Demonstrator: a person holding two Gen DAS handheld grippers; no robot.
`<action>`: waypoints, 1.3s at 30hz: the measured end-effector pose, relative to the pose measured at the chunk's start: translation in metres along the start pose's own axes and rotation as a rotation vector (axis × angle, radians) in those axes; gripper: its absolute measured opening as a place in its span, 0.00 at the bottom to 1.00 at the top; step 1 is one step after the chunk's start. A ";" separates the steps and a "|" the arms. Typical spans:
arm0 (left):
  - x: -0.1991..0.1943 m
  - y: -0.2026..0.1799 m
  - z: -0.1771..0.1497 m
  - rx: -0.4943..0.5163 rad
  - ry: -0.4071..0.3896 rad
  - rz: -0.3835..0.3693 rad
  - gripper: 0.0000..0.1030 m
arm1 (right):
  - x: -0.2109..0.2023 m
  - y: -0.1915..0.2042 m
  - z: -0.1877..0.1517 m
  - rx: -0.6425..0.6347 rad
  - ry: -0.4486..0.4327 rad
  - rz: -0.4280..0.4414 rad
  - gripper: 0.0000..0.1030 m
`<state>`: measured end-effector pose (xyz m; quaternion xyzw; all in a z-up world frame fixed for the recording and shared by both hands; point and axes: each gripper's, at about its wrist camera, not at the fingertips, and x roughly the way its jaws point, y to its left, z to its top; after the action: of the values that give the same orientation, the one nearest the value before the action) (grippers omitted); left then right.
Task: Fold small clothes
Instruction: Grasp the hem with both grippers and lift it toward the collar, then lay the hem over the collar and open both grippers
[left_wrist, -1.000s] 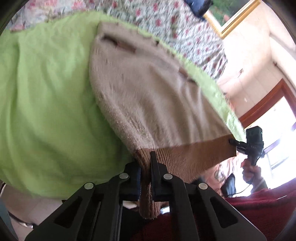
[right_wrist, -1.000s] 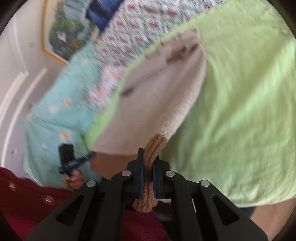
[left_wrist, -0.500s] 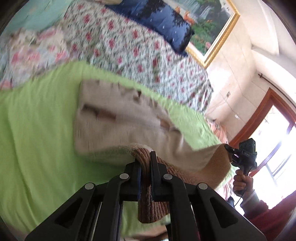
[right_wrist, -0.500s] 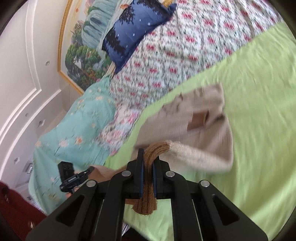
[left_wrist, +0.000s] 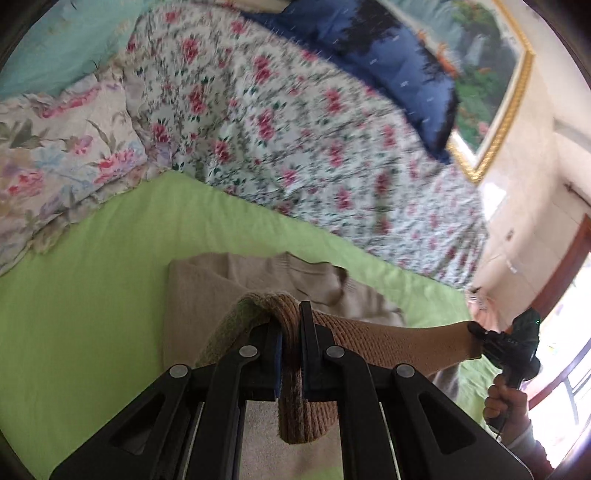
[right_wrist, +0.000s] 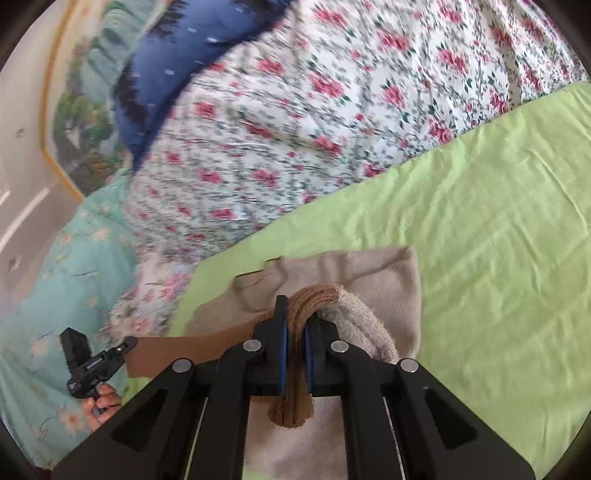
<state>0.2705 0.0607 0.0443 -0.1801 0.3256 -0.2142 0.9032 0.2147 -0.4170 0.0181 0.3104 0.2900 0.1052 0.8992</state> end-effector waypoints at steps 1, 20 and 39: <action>0.013 0.004 0.004 -0.008 0.012 0.011 0.06 | 0.012 -0.006 0.003 0.007 0.011 -0.019 0.08; 0.096 0.038 -0.050 -0.054 0.217 -0.006 0.16 | 0.036 0.015 -0.045 -0.098 0.090 -0.022 0.43; 0.153 0.057 0.005 -0.033 0.248 0.167 0.06 | 0.099 -0.018 -0.010 -0.047 0.099 -0.274 0.46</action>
<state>0.3958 0.0328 -0.0567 -0.1393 0.4522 -0.1535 0.8675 0.2890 -0.3895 -0.0441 0.2410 0.3711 0.0034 0.8967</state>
